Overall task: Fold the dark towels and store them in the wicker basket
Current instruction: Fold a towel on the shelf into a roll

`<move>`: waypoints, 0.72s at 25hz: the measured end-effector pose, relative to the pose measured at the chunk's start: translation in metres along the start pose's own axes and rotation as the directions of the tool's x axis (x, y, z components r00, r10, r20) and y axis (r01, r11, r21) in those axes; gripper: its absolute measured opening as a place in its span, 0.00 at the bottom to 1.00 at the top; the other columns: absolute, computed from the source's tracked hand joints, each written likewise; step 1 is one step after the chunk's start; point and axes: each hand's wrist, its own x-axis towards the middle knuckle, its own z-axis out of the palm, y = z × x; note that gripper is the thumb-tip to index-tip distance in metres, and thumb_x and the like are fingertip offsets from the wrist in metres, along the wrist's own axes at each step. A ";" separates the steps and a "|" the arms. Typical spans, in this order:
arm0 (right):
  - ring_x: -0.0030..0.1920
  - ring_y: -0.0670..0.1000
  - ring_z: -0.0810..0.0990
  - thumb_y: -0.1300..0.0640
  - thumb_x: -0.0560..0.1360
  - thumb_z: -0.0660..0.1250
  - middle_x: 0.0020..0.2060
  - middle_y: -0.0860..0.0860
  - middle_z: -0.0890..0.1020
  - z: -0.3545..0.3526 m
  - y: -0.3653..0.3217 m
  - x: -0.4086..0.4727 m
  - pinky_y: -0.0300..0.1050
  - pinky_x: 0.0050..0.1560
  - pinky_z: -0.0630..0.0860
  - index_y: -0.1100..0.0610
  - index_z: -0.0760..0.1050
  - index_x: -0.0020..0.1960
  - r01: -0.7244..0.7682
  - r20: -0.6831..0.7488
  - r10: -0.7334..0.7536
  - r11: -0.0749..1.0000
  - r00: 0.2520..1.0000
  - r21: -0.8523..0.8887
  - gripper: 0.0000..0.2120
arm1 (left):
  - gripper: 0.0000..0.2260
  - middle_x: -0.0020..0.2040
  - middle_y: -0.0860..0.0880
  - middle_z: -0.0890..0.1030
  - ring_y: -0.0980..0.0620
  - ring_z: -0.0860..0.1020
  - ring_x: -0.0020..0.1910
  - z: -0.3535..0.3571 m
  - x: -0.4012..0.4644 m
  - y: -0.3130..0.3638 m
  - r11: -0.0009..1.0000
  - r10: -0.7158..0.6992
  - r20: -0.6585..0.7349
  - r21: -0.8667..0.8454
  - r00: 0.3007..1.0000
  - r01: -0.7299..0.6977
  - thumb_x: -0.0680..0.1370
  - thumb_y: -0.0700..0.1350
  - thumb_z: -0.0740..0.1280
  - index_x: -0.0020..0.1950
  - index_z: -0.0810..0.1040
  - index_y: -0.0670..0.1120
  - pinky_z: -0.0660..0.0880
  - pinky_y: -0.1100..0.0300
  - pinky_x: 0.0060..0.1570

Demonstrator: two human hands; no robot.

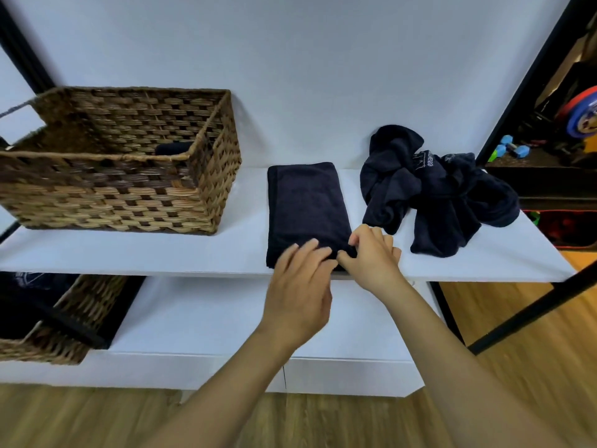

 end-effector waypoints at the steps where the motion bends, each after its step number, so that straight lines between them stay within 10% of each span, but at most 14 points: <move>1: 0.58 0.52 0.66 0.47 0.76 0.67 0.53 0.47 0.70 0.000 0.001 0.000 0.49 0.61 0.63 0.49 0.68 0.51 0.003 0.000 -0.003 1.000 1.000 -0.016 0.10 | 0.19 0.66 0.47 0.80 0.45 0.75 0.70 0.009 -0.004 0.000 1.000 0.004 0.053 0.014 0.999 -0.005 0.73 0.39 0.73 0.64 0.80 0.43 0.68 0.45 0.72; 8: 0.58 0.54 0.67 0.48 0.79 0.66 0.56 0.48 0.71 -0.022 0.038 0.002 0.53 0.61 0.61 0.49 0.69 0.50 -0.109 -0.094 0.098 0.986 0.991 -0.125 0.08 | 0.19 0.67 0.47 0.80 0.47 0.77 0.68 0.024 -0.008 -0.037 0.994 -0.067 0.033 -0.082 0.997 0.070 0.76 0.36 0.72 0.68 0.79 0.43 0.69 0.52 0.72; 11: 0.53 0.55 0.71 0.59 0.79 0.66 0.51 0.51 0.76 -0.012 0.028 -0.024 0.50 0.56 0.67 0.55 0.73 0.48 0.339 -0.446 -0.296 0.940 0.845 0.018 0.02 | 0.18 0.65 0.47 0.81 0.47 0.78 0.67 0.028 -0.006 -0.034 0.994 -0.060 0.001 -0.087 0.998 0.060 0.75 0.36 0.73 0.66 0.81 0.43 0.67 0.54 0.72; 14: 0.56 0.52 0.76 0.60 0.78 0.64 0.56 0.52 0.81 0.019 0.002 -0.035 0.46 0.60 0.71 0.59 0.80 0.57 0.701 -0.248 -0.740 0.672 0.625 -0.239 0.11 | 0.17 0.61 0.46 0.84 0.45 0.81 0.62 0.027 -0.002 -0.035 0.985 -0.085 0.008 -0.147 0.996 0.085 0.74 0.35 0.74 0.62 0.82 0.42 0.73 0.50 0.68; 18: 0.55 0.55 0.79 0.50 0.78 0.69 0.58 0.52 0.82 0.038 0.027 -0.021 0.52 0.56 0.78 0.59 0.78 0.65 0.583 -0.190 -0.661 0.738 0.726 -0.340 0.20 | 0.17 0.63 0.48 0.83 0.49 0.80 0.64 0.020 0.001 -0.056 0.977 0.013 0.049 -0.211 0.999 -0.002 0.77 0.37 0.73 0.65 0.82 0.43 0.74 0.52 0.68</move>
